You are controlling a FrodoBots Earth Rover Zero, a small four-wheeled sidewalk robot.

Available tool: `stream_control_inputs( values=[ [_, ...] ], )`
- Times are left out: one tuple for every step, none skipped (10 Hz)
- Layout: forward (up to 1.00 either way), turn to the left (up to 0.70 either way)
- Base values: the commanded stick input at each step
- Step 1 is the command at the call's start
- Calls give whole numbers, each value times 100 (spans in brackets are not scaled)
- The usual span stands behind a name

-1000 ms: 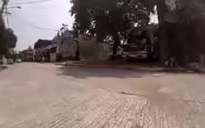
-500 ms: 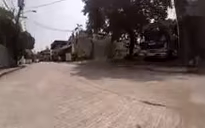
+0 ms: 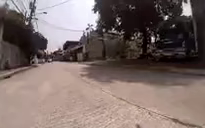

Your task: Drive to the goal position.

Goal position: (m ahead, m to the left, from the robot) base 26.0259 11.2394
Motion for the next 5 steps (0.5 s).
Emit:
stream_control_inputs(
  values=[
    [100, 40],
    [100, 2],
    [100, 0],
    [100, 0],
    [100, 0]
  ],
)
